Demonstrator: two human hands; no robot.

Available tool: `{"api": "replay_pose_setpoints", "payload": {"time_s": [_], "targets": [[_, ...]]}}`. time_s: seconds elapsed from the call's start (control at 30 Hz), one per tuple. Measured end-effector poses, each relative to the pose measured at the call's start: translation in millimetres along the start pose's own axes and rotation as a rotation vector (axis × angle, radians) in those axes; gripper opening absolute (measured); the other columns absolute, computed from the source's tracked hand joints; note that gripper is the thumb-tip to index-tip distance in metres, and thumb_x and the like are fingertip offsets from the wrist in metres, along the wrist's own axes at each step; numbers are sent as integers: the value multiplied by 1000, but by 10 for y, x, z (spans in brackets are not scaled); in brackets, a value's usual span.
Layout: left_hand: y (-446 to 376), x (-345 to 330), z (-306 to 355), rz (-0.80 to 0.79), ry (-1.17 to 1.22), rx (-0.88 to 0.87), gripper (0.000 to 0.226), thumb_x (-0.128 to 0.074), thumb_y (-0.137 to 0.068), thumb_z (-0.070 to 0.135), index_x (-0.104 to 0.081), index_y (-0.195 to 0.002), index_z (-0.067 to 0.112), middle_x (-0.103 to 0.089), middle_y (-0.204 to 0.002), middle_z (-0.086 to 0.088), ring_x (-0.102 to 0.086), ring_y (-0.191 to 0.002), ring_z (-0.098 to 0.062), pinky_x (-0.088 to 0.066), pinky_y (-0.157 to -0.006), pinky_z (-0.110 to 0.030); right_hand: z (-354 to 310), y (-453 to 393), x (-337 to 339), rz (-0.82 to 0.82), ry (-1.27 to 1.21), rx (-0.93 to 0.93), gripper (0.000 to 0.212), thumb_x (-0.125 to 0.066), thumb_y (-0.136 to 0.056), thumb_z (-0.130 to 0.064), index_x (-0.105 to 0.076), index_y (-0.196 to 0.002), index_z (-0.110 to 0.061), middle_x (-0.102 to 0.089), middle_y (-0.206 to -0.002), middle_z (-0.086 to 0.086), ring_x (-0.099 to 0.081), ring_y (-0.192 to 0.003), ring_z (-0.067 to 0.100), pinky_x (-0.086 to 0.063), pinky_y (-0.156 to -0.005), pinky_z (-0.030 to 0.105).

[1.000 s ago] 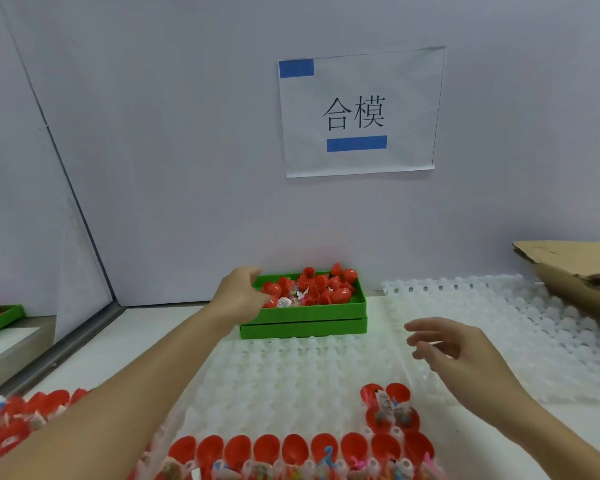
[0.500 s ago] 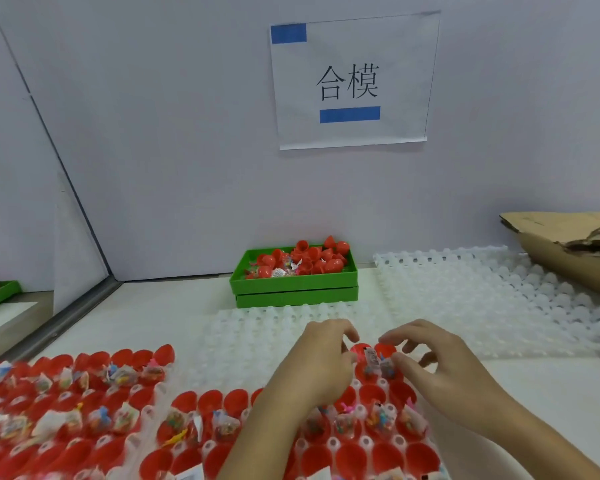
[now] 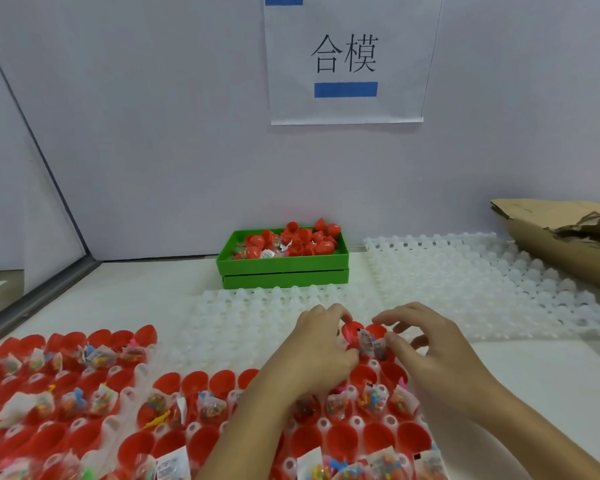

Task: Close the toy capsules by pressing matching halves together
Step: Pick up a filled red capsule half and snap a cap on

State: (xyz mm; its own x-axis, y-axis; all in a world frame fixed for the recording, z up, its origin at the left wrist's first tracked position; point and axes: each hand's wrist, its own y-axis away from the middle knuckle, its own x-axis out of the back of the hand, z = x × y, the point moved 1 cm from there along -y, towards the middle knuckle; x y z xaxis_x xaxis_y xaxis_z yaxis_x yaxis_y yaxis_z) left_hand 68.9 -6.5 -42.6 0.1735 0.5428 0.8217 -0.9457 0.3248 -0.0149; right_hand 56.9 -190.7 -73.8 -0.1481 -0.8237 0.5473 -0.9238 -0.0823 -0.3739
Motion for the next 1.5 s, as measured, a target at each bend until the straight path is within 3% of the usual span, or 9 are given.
{"api": "replay_pose_setpoints", "payload": {"time_s": [0.13,0.27,0.37,0.73,0.9,1.0,1.23,1.4,1.5], "targets": [[15,2,-26,40,107,-15,33,-63,-90,25,-45,-118,32,-53,-110,5,-53,-87,-4,-45,-58,-11,11,-1,-11,12,-22,5,26,-64,-91,-18,-70,-97,-42,-64,-102,-24,-58,-99,-3,-50,-78,24],[17,-16,-9,55,170,-13,34,-61,-90,16,-46,-118,30,-63,-91,2,-56,-65,-5,-50,-57,-22,-16,-4,-20,17,-27,19,26,-64,-91,-18,-70,-98,-42,-64,-102,-24,-56,-101,-5,-49,-79,22],[14,-32,3,114,178,-25,31,-62,-92,22,-50,-120,29,-58,-83,11,-55,-59,4,-41,-49,-11,-43,5,-15,16,-28,41,25,-65,-90,-19,-70,-99,-41,-64,-101,-24,-57,-103,-4,-49,-80,22],[18,-28,48,228,239,-33,41,-64,-91,7,-54,-127,26,-61,-80,8,-59,-68,-4,-42,-51,-4,-125,-1,-14,23,-9,86,25,-69,-89,-18,-71,-100,-41,-68,-98,-29,-57,-103,-8,-45,-79,18],[36,2,62,293,277,-32,39,-65,-90,10,-57,-122,30,-67,-83,6,-67,-74,-8,-48,-55,-11,-124,-6,1,54,-11,76,23,-71,-88,-19,-71,-97,-39,-67,-96,-32,-60,-101,-4,-48,-79,21],[53,36,61,334,313,-30,38,-67,-89,11,-58,-119,33,-67,-83,9,-70,-68,-6,-53,-58,-15,-147,-14,10,82,-30,85,20,-70,-88,-19,-70,-93,-39,-67,-94,-31,-61,-98,-3,-50,-78,23],[120,107,48,304,337,-84,23,-67,-87,11,-66,-99,30,-72,-79,6,-69,-69,-6,-60,-68,-26,-208,-10,47,29,-75,87,34,-68,-89,-22,-63,-114,-45,-64,-105,-37,-59,-104,-9,-46,-84,18],[190,129,80,258,513,-125,20,-61,-92,9,-69,-98,27,-75,-76,6,-69,-67,-5,-53,-59,-18,-249,-3,52,44,-110,89,32,-71,-87,-13,-68,-97,-44,-70,-92,-31,-65,-93,-7,-50,-80,18],[211,151,77,219,693,-96,26,-52,-97,6,-68,-104,25,-77,-87,3,-73,-78,-11,-54,-63,-21,-262,2,72,117,-177,81,29,-72,-86,-12,-70,-98,-38,-73,-90,-24,-68,-90,-3,-53,-77,14]]}}
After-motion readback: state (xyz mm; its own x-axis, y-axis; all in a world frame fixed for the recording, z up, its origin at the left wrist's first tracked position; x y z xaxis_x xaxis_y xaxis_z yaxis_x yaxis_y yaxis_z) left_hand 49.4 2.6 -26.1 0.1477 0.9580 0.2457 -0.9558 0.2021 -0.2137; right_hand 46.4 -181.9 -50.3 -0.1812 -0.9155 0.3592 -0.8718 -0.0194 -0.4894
